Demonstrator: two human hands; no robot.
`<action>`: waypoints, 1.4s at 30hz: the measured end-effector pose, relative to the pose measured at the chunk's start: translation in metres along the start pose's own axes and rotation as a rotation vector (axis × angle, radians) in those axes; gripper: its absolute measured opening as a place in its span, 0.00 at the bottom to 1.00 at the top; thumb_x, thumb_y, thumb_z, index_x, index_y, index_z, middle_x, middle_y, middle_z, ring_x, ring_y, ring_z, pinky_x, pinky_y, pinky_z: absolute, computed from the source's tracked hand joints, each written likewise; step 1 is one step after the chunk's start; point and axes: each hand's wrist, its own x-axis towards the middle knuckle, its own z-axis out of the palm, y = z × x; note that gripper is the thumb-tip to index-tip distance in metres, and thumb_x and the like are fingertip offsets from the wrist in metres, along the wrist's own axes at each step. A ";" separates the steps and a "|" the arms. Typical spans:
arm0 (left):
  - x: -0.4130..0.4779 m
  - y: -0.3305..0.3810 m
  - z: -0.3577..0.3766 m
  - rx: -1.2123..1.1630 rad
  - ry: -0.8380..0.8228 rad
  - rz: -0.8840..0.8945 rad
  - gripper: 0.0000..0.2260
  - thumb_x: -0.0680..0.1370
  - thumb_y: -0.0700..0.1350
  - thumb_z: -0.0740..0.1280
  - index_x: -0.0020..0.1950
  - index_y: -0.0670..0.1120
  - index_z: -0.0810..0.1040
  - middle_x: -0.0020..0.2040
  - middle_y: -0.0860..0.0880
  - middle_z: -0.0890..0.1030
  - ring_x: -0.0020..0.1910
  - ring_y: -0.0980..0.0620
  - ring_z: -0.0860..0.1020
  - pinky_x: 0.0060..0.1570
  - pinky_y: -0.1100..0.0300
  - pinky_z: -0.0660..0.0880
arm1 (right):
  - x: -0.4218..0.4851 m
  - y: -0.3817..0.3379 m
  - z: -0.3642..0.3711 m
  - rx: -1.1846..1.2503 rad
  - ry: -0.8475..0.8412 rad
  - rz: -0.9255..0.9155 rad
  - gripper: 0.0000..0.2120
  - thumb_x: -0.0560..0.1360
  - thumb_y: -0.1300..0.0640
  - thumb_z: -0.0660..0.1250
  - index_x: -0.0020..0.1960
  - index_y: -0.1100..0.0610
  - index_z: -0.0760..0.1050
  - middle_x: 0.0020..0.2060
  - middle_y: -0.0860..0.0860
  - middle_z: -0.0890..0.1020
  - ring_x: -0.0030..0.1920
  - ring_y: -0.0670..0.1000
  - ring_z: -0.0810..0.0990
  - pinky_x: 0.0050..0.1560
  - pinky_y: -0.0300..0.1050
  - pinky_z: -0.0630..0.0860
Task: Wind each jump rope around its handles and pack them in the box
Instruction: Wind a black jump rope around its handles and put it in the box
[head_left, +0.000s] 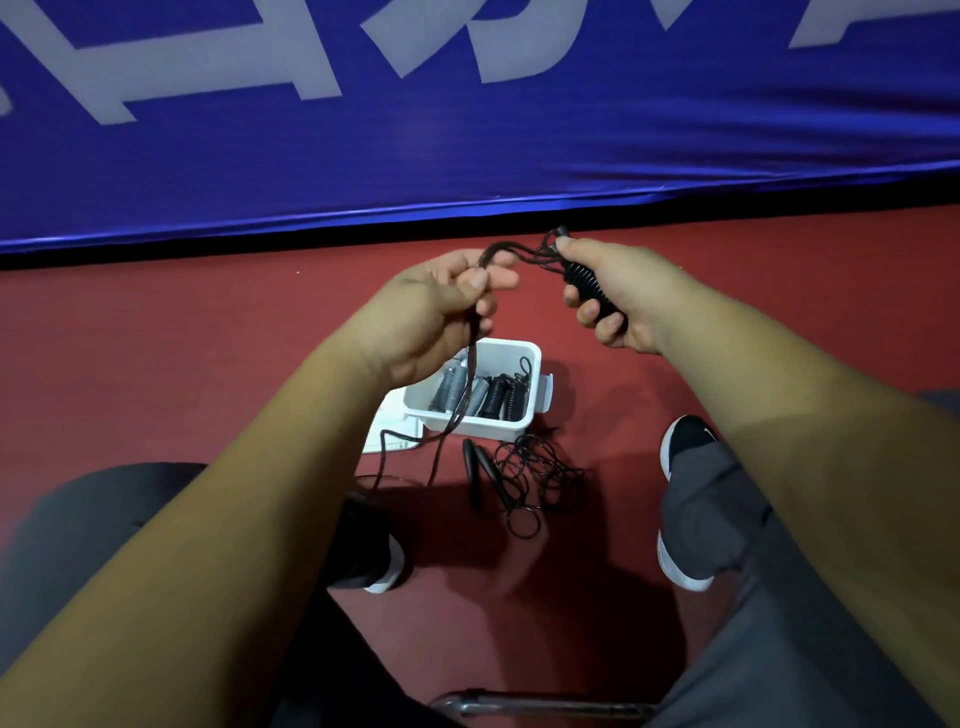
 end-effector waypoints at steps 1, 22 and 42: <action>-0.002 -0.001 -0.003 0.081 -0.056 0.004 0.13 0.85 0.32 0.58 0.65 0.40 0.77 0.53 0.48 0.86 0.39 0.55 0.74 0.45 0.62 0.74 | 0.000 -0.001 0.000 0.008 0.004 -0.003 0.12 0.80 0.38 0.70 0.54 0.45 0.76 0.34 0.46 0.77 0.25 0.43 0.68 0.22 0.33 0.56; -0.010 -0.004 0.011 0.607 -0.026 0.034 0.09 0.76 0.33 0.76 0.55 0.39 0.87 0.56 0.47 0.88 0.57 0.51 0.85 0.62 0.58 0.79 | 0.008 0.006 0.000 -0.047 0.017 -0.092 0.27 0.77 0.39 0.74 0.68 0.53 0.76 0.36 0.49 0.81 0.27 0.46 0.69 0.25 0.34 0.59; -0.002 -0.012 -0.006 1.071 0.005 -0.166 0.13 0.86 0.56 0.62 0.67 0.62 0.81 0.33 0.54 0.77 0.27 0.54 0.67 0.27 0.65 0.67 | -0.010 -0.012 -0.003 0.029 -0.176 -0.064 0.12 0.79 0.41 0.68 0.49 0.47 0.71 0.34 0.48 0.76 0.26 0.44 0.63 0.22 0.34 0.52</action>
